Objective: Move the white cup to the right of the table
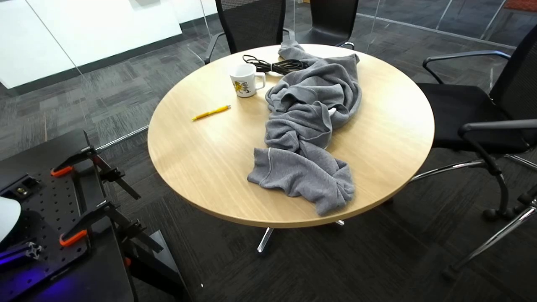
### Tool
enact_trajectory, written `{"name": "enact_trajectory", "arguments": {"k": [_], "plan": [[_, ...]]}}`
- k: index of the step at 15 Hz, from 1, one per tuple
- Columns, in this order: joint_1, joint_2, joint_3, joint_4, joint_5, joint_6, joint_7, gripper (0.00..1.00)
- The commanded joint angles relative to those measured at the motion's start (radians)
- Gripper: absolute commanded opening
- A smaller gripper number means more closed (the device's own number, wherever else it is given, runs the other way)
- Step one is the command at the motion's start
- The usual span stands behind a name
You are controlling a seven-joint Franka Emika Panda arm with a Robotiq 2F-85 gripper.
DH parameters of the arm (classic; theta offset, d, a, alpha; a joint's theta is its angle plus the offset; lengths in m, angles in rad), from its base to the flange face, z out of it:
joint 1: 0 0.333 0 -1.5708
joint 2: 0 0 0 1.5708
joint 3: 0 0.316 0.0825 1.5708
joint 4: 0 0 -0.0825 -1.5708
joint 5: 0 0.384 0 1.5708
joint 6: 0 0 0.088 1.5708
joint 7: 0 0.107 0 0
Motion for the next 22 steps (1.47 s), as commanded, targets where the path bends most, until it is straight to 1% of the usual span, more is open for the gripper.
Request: {"name": "enact_trajectory", "arguments": {"k": [1, 6, 9, 11, 17, 22], "plan": [[0.004, 0.175, -0.002, 0.125, -0.047, 0.036, 0.099, 1.00], [0.031, 0.382, -0.031, 0.248, -0.128, 0.096, 0.181, 1.00], [0.061, 0.485, -0.068, 0.311, -0.179, 0.115, 0.241, 1.00], [0.086, 0.546, -0.099, 0.351, -0.194, 0.112, 0.265, 1.00], [0.148, 0.685, -0.183, 0.421, -0.168, 0.132, 0.283, 1.00], [0.166, 0.763, -0.221, 0.428, -0.115, 0.179, 0.272, 1.00]]}}
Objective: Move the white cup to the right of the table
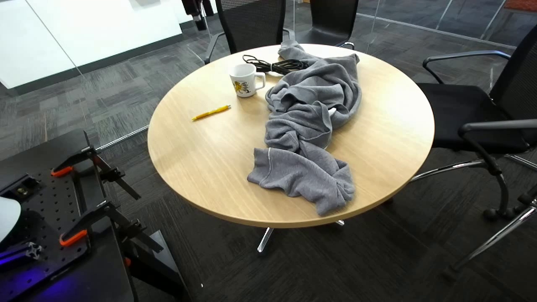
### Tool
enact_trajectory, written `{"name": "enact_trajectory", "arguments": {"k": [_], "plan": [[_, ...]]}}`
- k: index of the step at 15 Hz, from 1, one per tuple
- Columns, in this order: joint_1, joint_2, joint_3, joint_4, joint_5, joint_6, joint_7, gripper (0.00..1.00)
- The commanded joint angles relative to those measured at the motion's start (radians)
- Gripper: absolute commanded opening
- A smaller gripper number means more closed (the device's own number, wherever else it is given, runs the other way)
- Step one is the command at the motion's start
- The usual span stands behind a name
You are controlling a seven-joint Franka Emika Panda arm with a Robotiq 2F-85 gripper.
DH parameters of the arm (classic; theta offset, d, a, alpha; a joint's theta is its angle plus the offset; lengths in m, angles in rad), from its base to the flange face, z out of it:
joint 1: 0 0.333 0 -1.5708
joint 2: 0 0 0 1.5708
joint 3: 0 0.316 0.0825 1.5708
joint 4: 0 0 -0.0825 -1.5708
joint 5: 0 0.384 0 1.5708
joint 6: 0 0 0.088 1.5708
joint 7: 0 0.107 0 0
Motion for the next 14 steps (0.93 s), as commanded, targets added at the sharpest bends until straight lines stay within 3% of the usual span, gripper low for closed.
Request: {"name": "enact_trajectory", "arguments": {"k": [1, 8, 14], "plan": [[0.025, 0.059, -0.034, 0.023, 0.048, 0.037, 0.009, 1.00], [0.016, 0.160, -0.055, 0.031, 0.129, 0.048, -0.024, 1.00], [0.029, 0.158, -0.069, 0.020, 0.121, 0.041, -0.014, 1.00]]}}
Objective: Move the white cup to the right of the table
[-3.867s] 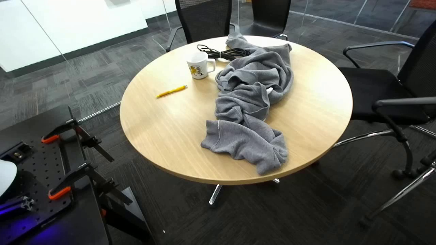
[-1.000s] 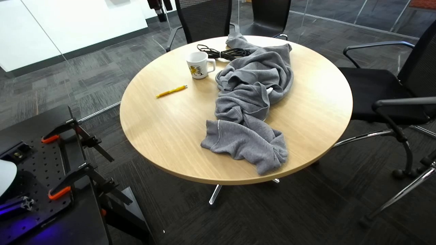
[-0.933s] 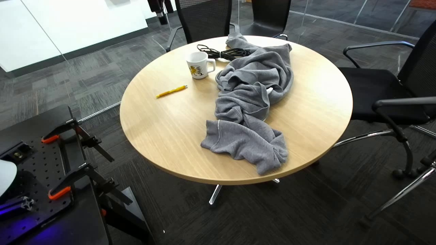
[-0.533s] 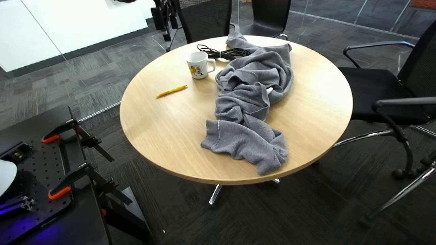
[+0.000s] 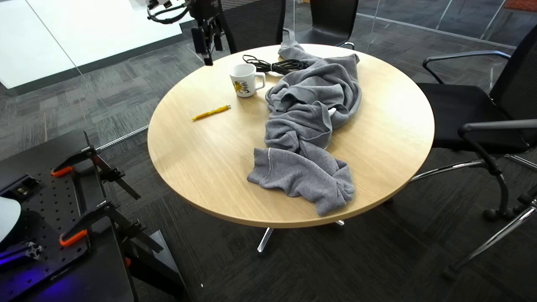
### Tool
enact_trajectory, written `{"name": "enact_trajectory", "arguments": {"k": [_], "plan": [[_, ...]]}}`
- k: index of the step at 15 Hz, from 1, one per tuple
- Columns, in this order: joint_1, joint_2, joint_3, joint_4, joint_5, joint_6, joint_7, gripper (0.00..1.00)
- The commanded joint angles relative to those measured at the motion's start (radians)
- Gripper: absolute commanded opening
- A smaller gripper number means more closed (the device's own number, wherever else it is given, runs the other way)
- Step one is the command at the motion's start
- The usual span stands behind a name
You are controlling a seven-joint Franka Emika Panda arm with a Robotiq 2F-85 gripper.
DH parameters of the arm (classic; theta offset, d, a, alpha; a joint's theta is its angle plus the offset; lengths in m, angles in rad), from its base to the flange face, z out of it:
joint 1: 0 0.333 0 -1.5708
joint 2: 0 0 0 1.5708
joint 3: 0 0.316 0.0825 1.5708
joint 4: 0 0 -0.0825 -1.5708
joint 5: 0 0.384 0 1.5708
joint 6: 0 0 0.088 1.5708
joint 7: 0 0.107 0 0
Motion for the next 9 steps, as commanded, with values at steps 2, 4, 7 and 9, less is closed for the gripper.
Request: {"name": "enact_trajectory", "arguments": {"k": [2, 4, 7, 9], "plan": [[0.024, -0.001, -0.025, 0.004, 0.016, -0.004, -0.011, 1.00], [0.026, 0.019, -0.031, 0.027, 0.012, -0.016, -0.002, 1.00], [0.025, 0.072, -0.041, 0.074, 0.005, -0.011, -0.023, 1.00], [0.024, 0.113, -0.048, 0.113, 0.004, -0.010, -0.042, 1.00]]}}
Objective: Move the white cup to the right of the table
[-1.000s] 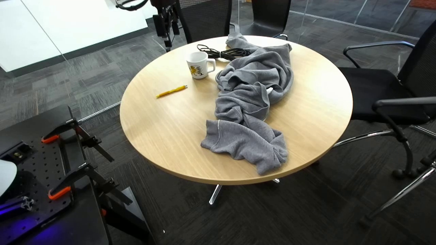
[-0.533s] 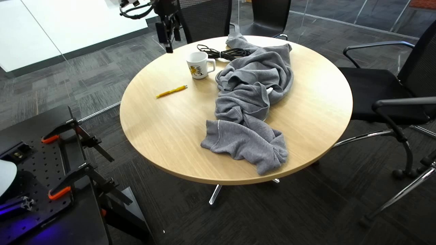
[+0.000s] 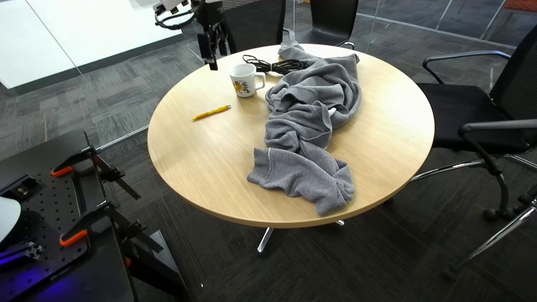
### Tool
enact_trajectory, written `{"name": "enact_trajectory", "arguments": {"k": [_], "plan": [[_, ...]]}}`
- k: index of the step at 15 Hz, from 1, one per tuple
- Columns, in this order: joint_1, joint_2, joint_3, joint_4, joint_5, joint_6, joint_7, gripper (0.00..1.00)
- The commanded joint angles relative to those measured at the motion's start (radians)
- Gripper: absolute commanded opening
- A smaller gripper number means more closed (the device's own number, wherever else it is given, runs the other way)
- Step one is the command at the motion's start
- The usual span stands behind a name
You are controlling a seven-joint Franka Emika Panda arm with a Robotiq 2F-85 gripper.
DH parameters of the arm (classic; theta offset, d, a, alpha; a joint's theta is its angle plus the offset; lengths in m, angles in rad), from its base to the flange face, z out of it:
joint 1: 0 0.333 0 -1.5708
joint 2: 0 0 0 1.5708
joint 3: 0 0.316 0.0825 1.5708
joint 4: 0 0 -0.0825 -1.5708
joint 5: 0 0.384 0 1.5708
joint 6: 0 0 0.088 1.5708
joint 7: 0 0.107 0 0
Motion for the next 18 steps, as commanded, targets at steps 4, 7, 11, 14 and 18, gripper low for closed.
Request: {"name": "enact_trajectory", "arguments": {"k": [4, 7, 11, 14, 18], "plan": [[0.008, 0.131, -0.026, 0.137, 0.023, -0.004, -0.079, 1.00], [0.004, 0.165, -0.025, 0.163, 0.028, 0.011, -0.120, 1.00], [0.003, 0.200, -0.025, 0.190, 0.040, 0.023, -0.162, 1.00], [0.004, 0.224, -0.025, 0.204, 0.047, 0.028, -0.188, 1.00], [0.010, 0.260, -0.028, 0.231, 0.046, 0.038, -0.206, 1.00]]}}
